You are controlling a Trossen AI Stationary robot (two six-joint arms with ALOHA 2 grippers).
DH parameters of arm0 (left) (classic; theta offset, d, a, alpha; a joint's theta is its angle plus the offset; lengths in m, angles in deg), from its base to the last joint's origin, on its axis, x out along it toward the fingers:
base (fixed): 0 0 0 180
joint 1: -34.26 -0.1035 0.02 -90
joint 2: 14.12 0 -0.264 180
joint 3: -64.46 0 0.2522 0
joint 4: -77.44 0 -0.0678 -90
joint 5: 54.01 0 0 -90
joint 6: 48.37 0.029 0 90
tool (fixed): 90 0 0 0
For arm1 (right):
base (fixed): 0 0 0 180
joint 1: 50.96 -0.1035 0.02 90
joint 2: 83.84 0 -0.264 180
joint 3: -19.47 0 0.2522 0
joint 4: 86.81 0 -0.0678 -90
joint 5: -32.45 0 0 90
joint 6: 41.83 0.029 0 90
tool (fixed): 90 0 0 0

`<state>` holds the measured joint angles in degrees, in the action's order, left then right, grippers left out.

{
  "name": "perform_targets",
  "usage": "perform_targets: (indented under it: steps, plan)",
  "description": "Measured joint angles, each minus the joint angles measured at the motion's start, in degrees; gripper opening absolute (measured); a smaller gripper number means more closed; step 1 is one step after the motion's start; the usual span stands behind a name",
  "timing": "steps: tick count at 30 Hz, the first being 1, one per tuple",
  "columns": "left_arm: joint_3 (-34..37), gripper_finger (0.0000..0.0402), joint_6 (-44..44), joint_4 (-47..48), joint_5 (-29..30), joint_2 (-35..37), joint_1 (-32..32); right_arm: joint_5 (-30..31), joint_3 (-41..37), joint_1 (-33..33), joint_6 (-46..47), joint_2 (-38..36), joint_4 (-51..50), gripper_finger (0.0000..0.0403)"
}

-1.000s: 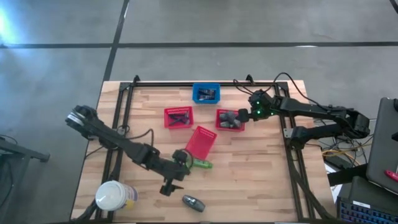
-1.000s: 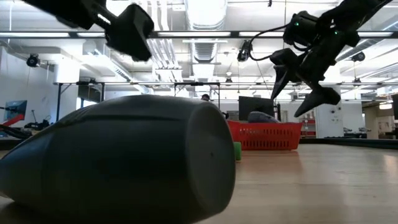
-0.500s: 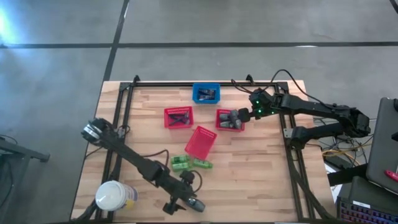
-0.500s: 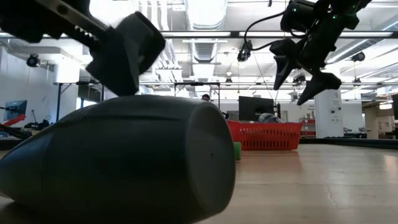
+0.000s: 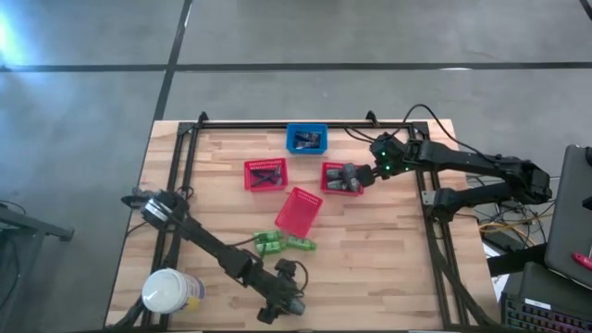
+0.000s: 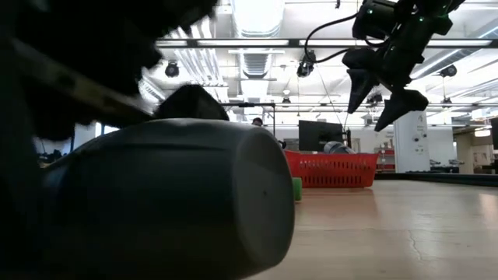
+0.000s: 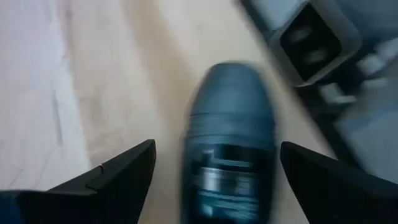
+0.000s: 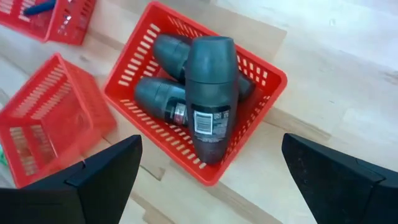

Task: Pick & Place Travel size toiletries
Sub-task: Put the black deodorant into the top right red bin

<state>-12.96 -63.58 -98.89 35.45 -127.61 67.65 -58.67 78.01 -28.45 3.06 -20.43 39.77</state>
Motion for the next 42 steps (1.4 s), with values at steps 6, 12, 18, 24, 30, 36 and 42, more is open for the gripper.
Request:
perform_targets:
  steps: [6,12,18,24,30,36,42]
  plan:
    - [-6.7,0.0305,-1.5,5.9,1.7,-3.7,-0.1,-0.9,0.0,0.0,-4.4,-2.8,-0.5,0.0384]
    - [-14.3,0.0212,-1.5,19.3,2.7,-3.8,-1.5,-2.5,0.1,0.0,-5.0,-10.4,-2.2,0.0384]
    - [-20.8,0.0210,-1.2,32.4,2.8,-0.1,-8.4,-2.4,0.1,0.0,-4.6,-17.6,-7.4,0.0384]
    - [-25.1,0.0210,4.2,31.8,4.3,4.6,-21.6,-2.3,0.1,0.0,-4.7,-22.1,-8.6,0.0384]
    - [-31.2,0.0210,15.6,29.7,5.1,3.2,-36.2,-1.2,0.1,0.0,-4.9,-23.9,-8.5,0.0384]
    - [-33.7,0.0210,13.9,30.1,-0.7,-0.8,-47.4,1.1,0.1,0.0,-5.3,-24.0,-8.5,0.0384]
    - [-36.8,0.0210,2.1,26.6,-1.2,-4.7,-50.9,2.9,0.1,0.0,-5.0,-23.8,-8.4,0.0384]
